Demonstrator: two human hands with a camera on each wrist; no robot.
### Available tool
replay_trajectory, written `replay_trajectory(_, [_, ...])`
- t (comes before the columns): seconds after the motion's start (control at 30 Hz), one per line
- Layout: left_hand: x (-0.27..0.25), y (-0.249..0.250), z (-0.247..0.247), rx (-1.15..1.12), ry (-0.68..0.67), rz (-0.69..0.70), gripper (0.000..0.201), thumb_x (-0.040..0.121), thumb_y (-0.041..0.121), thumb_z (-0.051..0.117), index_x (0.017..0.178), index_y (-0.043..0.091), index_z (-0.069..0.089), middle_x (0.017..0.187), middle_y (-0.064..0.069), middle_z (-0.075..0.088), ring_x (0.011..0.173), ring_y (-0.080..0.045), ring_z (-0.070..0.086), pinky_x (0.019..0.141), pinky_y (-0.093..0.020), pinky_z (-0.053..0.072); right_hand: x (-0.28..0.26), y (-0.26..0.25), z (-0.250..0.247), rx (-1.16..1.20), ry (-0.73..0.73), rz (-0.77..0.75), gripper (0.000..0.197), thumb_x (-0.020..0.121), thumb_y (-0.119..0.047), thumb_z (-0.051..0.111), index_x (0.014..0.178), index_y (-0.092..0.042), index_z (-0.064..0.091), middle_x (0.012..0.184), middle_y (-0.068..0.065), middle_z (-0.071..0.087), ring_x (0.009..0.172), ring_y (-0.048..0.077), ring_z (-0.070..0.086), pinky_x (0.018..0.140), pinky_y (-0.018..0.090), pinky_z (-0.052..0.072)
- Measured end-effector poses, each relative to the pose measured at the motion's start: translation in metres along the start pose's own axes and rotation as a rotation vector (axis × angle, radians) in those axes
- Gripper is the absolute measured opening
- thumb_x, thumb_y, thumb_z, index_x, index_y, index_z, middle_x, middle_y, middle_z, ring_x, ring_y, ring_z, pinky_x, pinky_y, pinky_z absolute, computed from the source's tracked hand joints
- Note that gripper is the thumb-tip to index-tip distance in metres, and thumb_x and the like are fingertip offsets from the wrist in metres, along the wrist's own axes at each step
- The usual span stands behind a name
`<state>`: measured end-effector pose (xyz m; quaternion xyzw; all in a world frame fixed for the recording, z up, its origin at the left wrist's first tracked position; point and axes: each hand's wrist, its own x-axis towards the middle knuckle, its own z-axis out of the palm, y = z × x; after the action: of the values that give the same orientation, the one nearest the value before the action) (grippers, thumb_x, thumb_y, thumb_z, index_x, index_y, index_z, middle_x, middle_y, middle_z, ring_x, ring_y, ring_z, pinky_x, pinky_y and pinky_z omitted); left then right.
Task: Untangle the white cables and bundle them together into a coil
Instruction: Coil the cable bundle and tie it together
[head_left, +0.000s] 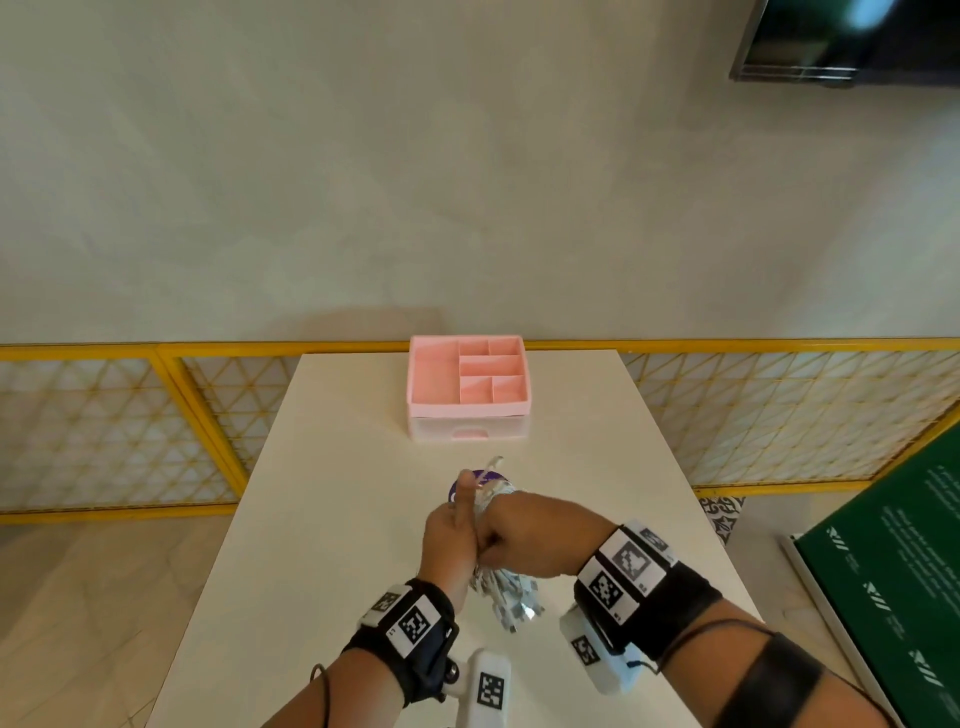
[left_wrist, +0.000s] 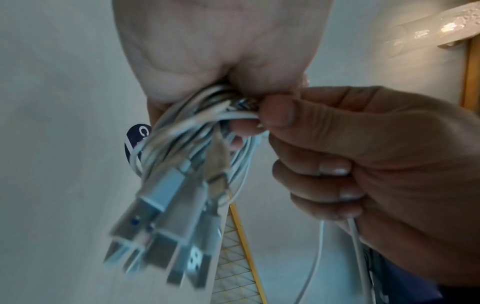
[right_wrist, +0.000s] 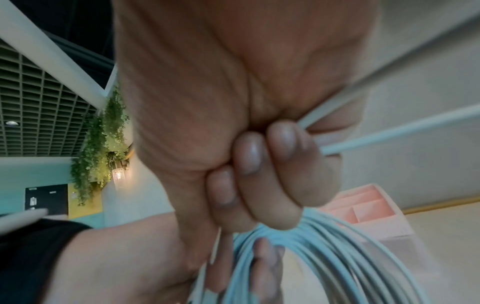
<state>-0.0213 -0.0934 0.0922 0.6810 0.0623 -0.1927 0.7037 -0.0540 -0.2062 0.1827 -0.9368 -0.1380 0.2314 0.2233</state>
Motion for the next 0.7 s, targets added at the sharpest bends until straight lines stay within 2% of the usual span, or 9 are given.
replay_trajectory(0.1, [-0.005, 0.006, 0.006, 0.017, -0.105, -0.073, 0.093, 0.074, 0.083, 0.024, 0.09, 0.006, 0.073, 0.078, -0.015, 0.074, 0.08, -0.026, 0.072, 0.075, -0.035, 0.057, 0.003, 0.009, -0.01, 0.005, -0.011, 0.019, 0.016, 0.09, -0.023, 0.068, 0.076, -0.018, 0.072, 0.068, -0.006, 0.069, 0.063, 0.008, 0.062, 0.067, 0.026, 0.052])
replay_trajectory(0.17, [-0.01, 0.01, 0.008, 0.038, -0.157, -0.116, 0.091, 0.075, 0.081, 0.016, 0.091, 0.013, 0.074, 0.071, -0.014, 0.072, 0.069, -0.024, 0.069, 0.073, -0.036, 0.057, 0.003, 0.014, -0.014, 0.044, -0.007, 0.024, 0.009, 0.086, -0.027, 0.073, 0.084, -0.02, 0.078, 0.076, -0.006, 0.075, 0.071, 0.006, 0.068, 0.076, 0.026, 0.055])
replay_trajectory(0.2, [-0.011, 0.011, 0.007, 0.042, -0.196, -0.126, 0.092, 0.075, 0.082, 0.015, 0.088, 0.012, 0.074, 0.065, -0.015, 0.069, 0.062, -0.024, 0.066, 0.074, -0.041, 0.056, 0.003, 0.017, -0.016, 0.079, -0.001, 0.026, 0.007, 0.085, -0.027, 0.075, 0.084, -0.021, 0.079, 0.075, -0.006, 0.076, 0.071, 0.003, 0.068, 0.075, 0.024, 0.053])
replay_trajectory(0.3, [-0.012, 0.014, 0.004, 0.058, -0.33, -0.113, 0.092, 0.075, 0.087, 0.022, 0.088, 0.013, 0.076, 0.057, -0.009, 0.06, 0.056, -0.02, 0.059, 0.077, -0.046, 0.053, 0.001, 0.02, -0.021, 0.152, 0.033, 0.036, 0.01, 0.078, -0.029, 0.081, 0.078, -0.019, 0.079, 0.071, -0.006, 0.075, 0.065, -0.002, 0.063, 0.066, 0.016, 0.044])
replay_trajectory(0.43, [-0.012, 0.016, -0.001, -0.022, -0.442, -0.146, 0.086, 0.061, 0.086, 0.056, 0.092, 0.006, 0.064, 0.062, -0.004, 0.054, 0.053, -0.016, 0.053, 0.058, -0.037, 0.055, 0.004, 0.031, -0.029, 0.164, 0.13, 0.053, 0.021, 0.069, -0.022, 0.087, 0.074, -0.014, 0.069, 0.072, -0.001, 0.071, 0.064, 0.005, 0.062, 0.067, 0.027, 0.052])
replay_trajectory(0.5, [-0.011, 0.016, -0.003, -0.031, -0.492, -0.166, 0.081, 0.053, 0.074, 0.08, 0.092, 0.006, 0.06, 0.065, -0.004, 0.053, 0.054, -0.016, 0.053, 0.06, -0.04, 0.058, 0.005, 0.039, -0.034, 0.208, 0.148, 0.054, 0.013, 0.073, -0.01, 0.08, 0.072, -0.014, 0.068, 0.064, -0.006, 0.065, 0.062, 0.008, 0.058, 0.064, 0.028, 0.051])
replay_trajectory(0.57, [-0.012, 0.019, -0.005, 0.035, -0.512, -0.149, 0.06, 0.062, 0.051, 0.09, 0.094, 0.007, 0.066, 0.067, -0.005, 0.053, 0.055, -0.016, 0.052, 0.067, -0.044, 0.058, 0.003, 0.048, -0.04, 0.281, 0.166, 0.044, 0.009, 0.076, -0.015, 0.08, 0.078, -0.013, 0.072, 0.058, -0.009, 0.061, 0.057, 0.007, 0.054, 0.059, 0.023, 0.046])
replay_trajectory(0.63, [-0.013, 0.023, -0.006, 0.092, -0.509, -0.113, 0.036, 0.077, 0.029, 0.086, 0.098, 0.005, 0.071, 0.066, -0.005, 0.051, 0.053, -0.016, 0.05, 0.068, -0.043, 0.058, 0.002, 0.058, -0.044, 0.349, 0.206, 0.043, 0.018, 0.076, -0.026, 0.085, 0.081, -0.014, 0.073, 0.055, -0.007, 0.06, 0.052, 0.008, 0.051, 0.054, 0.02, 0.041])
replay_trajectory(0.7, [-0.014, 0.027, -0.006, 0.089, -0.497, -0.11, 0.02, 0.088, 0.022, 0.076, 0.1, 0.007, 0.071, 0.062, -0.003, 0.05, 0.052, -0.016, 0.048, 0.064, -0.04, 0.058, 0.002, 0.067, -0.044, 0.447, 0.253, 0.054, 0.018, 0.076, -0.026, 0.086, 0.081, -0.013, 0.074, 0.055, -0.001, 0.058, 0.049, 0.009, 0.047, 0.049, 0.019, 0.036])
